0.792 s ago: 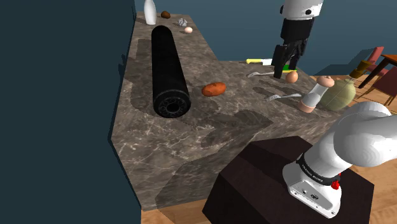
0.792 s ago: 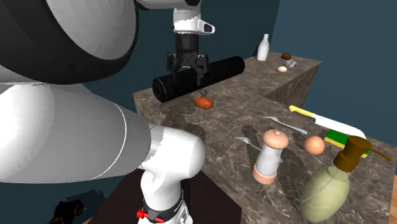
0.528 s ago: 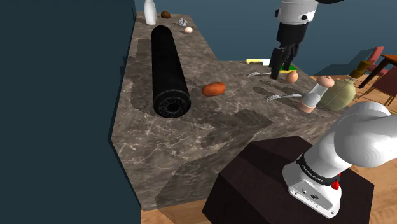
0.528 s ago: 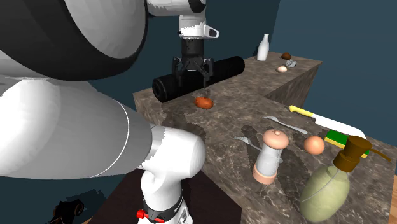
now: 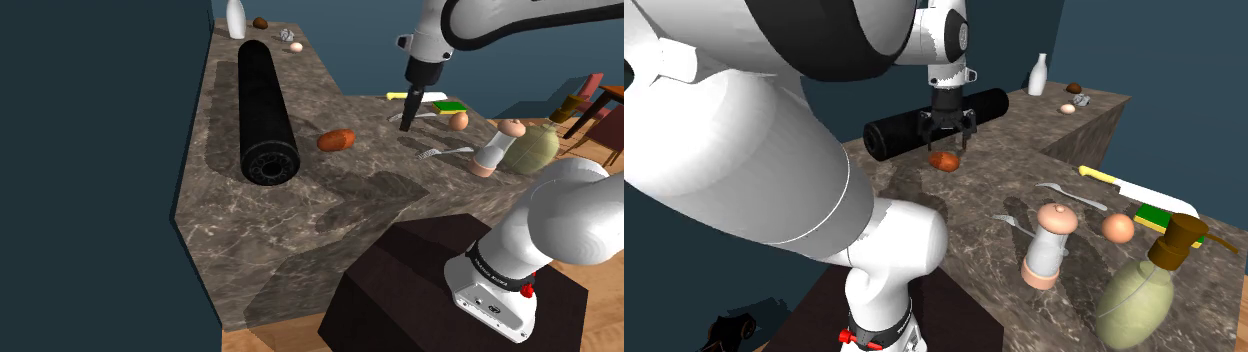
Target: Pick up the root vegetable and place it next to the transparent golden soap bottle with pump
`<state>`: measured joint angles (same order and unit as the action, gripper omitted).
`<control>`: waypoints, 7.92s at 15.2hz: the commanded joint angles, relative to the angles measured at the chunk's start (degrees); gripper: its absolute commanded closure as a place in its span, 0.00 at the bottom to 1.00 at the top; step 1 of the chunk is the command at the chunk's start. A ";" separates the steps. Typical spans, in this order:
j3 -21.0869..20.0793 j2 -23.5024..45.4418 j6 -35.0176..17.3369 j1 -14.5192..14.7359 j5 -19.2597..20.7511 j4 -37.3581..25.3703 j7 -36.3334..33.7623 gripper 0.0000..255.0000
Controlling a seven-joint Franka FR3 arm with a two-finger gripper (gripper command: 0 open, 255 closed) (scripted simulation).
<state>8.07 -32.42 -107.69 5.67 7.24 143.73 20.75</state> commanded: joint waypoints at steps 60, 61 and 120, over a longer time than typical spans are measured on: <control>10.13 19.81 -16.97 11.04 -7.76 -13.93 40.95 1.00; 10.07 19.54 -16.19 11.03 -7.67 -14.46 40.83 1.00; 23.43 6.37 19.20 3.04 -0.34 -37.73 60.56 1.00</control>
<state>30.27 -26.06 -89.17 9.09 6.57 106.76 79.61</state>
